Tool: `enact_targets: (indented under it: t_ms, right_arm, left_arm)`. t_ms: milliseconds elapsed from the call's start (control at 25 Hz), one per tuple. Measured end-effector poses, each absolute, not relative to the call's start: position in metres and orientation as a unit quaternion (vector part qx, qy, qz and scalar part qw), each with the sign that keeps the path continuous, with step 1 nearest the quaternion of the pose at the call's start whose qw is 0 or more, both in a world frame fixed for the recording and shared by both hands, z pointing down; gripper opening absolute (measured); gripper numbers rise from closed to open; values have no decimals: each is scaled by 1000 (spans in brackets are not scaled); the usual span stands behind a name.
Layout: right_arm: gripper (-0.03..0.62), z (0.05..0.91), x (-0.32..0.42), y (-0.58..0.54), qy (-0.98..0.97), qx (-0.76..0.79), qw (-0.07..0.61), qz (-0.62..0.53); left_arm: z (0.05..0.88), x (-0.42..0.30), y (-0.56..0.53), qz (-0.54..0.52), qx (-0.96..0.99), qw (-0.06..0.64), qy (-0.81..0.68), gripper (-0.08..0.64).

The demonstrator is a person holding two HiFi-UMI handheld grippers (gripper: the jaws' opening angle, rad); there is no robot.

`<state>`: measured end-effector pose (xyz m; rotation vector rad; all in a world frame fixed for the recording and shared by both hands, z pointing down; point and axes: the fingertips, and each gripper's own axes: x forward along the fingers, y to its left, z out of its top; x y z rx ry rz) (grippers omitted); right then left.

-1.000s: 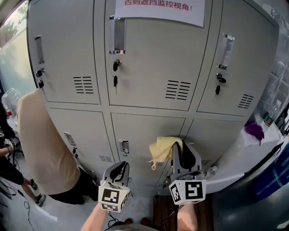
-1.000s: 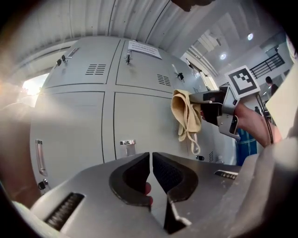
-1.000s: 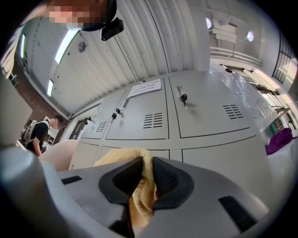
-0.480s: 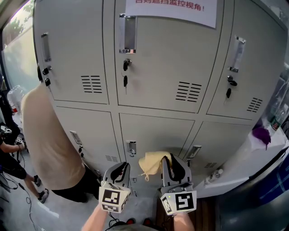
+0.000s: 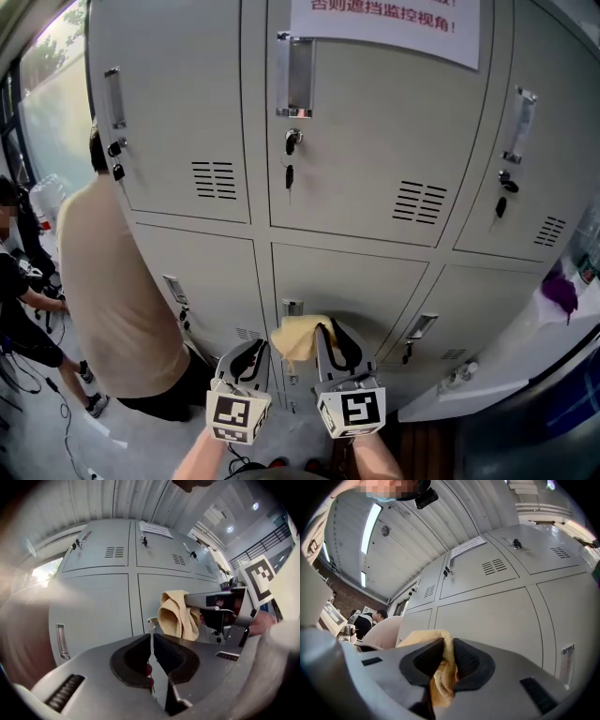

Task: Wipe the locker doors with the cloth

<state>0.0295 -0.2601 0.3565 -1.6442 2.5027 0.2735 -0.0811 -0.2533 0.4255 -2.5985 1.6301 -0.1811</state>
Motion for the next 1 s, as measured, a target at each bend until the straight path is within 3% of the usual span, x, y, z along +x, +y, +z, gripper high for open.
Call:
enact_targets:
  t_ms: [1000]
  right_arm:
    - [74,376,24,-314,827,-556,45,72]
  left_arm:
    - [421,-97,-273,-56,-836,37,545,40]
